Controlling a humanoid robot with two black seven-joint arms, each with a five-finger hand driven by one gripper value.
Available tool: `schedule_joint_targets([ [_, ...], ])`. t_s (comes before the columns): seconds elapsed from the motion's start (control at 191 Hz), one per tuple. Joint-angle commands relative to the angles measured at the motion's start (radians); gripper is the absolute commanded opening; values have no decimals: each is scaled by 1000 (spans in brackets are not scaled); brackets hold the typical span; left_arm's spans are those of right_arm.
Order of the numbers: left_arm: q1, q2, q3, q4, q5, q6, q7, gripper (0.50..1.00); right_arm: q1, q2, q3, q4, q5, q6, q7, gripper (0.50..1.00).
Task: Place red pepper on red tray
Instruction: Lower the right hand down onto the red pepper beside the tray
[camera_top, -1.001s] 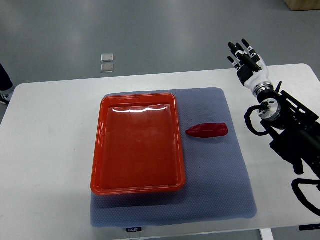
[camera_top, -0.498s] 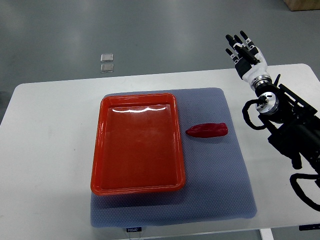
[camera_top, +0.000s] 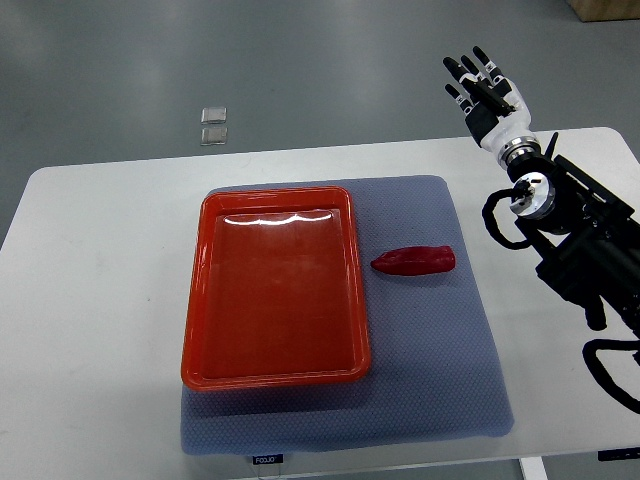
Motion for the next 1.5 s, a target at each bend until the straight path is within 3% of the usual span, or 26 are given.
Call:
schedule_joint_targets([
  [0.0,-1,0,0,0,0,0,0,1000,25,-18,-52,5,-16,-5,-2,915],
  [0.262,1,0,0,0,0,0,0,1000,94,-163,-344,80,-141,-3,-3,915],
  [0.461,-1,0,0,0,0,0,0,1000,192,-312,-580,231,-331,12,-34,915],
  [0.718,-1,0,0,-8,0,0,0,1000,383,-457,-859,403,-561,123,-121,915],
  [0.927,-1,0,0,-3,0,0,0,1000,395,-457,-973,462,-740,235,-178,913],
  [1.022,-1,0,0,-3,0,0,0,1000,386,-445,-1028,485,-829,232,-200,913],
  [1.2,-1,0,0,-3,0,0,0,1000,353,-381,-1056,485,-868,218,-307,911],
  [1.493,-1,0,1,-3,0,0,0,1000,303,-362,-1057,485,-912,190,-353,903],
])
